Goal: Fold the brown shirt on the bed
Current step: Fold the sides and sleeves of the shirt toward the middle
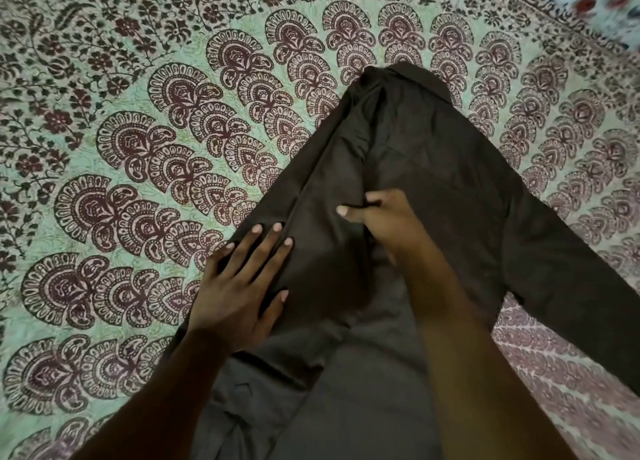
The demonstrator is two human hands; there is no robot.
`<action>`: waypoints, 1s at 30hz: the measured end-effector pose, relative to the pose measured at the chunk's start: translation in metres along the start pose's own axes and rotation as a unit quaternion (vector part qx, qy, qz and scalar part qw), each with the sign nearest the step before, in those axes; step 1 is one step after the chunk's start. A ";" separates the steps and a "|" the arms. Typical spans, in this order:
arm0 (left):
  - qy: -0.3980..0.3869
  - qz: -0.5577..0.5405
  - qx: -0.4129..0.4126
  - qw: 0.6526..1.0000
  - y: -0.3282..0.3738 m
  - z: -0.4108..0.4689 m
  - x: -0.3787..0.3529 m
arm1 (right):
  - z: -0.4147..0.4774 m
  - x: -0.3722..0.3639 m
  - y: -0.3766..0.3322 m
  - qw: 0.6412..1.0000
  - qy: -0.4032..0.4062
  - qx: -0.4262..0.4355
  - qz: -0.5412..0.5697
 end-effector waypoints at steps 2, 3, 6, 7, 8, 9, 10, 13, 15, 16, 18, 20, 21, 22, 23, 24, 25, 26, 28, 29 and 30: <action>0.002 0.004 -0.003 1.000 0.001 -0.001 -0.001 | -0.005 -0.003 -0.002 0.999 -0.011 0.011 0.043; 0.003 0.005 -0.004 1.000 0.001 -0.001 -0.001 | -0.006 -0.003 -0.001 0.998 -0.012 0.014 0.062; -0.003 0.013 -0.003 1.000 0.001 0.000 -0.002 | -0.007 -0.005 0.002 0.993 -0.015 0.019 0.114; -0.004 0.016 -0.004 1.000 0.001 0.000 -0.003 | -0.006 -0.005 0.005 0.993 -0.004 0.024 0.112; -0.004 0.019 -0.004 1.000 0.001 -0.001 -0.003 | -0.005 -0.004 0.006 0.994 0.014 0.036 0.098; -0.002 0.021 -0.003 1.000 0.000 -0.001 -0.003 | -0.003 -0.003 0.006 0.995 0.029 0.047 0.078; 0.001 0.022 -0.005 1.000 0.001 -0.001 -0.003 | 0.000 -0.002 0.006 0.995 0.047 0.052 0.065; 0.009 0.026 -0.010 1.000 0.001 -0.001 -0.003 | 0.006 0.003 0.008 0.994 0.100 0.044 0.021; 0.010 0.026 -0.011 1.000 0.001 -0.001 -0.002 | 0.008 0.006 0.010 0.990 0.131 0.045 -0.012; 0.009 0.025 -0.010 1.000 0.001 -0.001 -0.003 | 0.007 0.007 0.010 0.989 0.140 0.042 -0.027; 0.009 0.022 -0.010 1.000 0.001 -0.001 -0.003 | 0.001 0.012 0.014 0.987 0.153 0.025 -0.040; 0.011 0.018 -0.007 1.000 0.002 -0.001 -0.002 | -0.010 0.018 0.024 0.987 0.155 -0.013 -0.046; 0.011 0.017 -0.006 1.000 0.002 -0.001 -0.002 | -0.018 0.022 0.031 0.986 0.157 -0.038 -0.035; 0.012 0.016 -0.005 1.000 0.002 -0.002 -0.001 | -0.029 0.024 0.040 0.985 0.157 -0.067 -0.018; 0.011 0.017 -0.005 1.000 0.002 -0.003 0.000 | -0.042 0.026 0.049 0.983 0.154 -0.096 -0.008; 0.011 0.019 -0.005 1.000 0.001 -0.002 -0.001 | -0.054 0.026 0.060 0.982 0.143 -0.123 -0.008; 0.009 0.021 -0.009 1.000 0.002 -0.002 -0.001 | -0.067 0.026 0.071 0.981 0.125 -0.147 -0.006; 0.008 0.024 -0.011 1.000 0.002 -0.003 -0.002 | -0.076 0.024 0.082 0.981 0.100 -0.169 0.005; 0.014 0.031 -0.006 0.999 0.001 -0.003 -0.002 | -0.084 0.016 0.093 0.979 0.052 -0.184 0.068; 0.014 0.032 -0.008 0.999 0.001 -0.003 -0.003 | -0.085 0.012 0.098 0.973 0.038 -0.179 0.138; 0.015 0.033 -0.009 0.999 0.001 -0.002 -0.004 | -0.084 0.008 0.101 0.959 0.029 -0.167 0.226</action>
Point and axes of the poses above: each hand's wrist, its own z-axis towards the middle knuckle, its own x-axis out of the back of the hand, y = z × x, the point moved 3 cm from there along z, towards the middle knuckle, and after that the axes turned 6 degrees about -x, right-handed, at the moved point
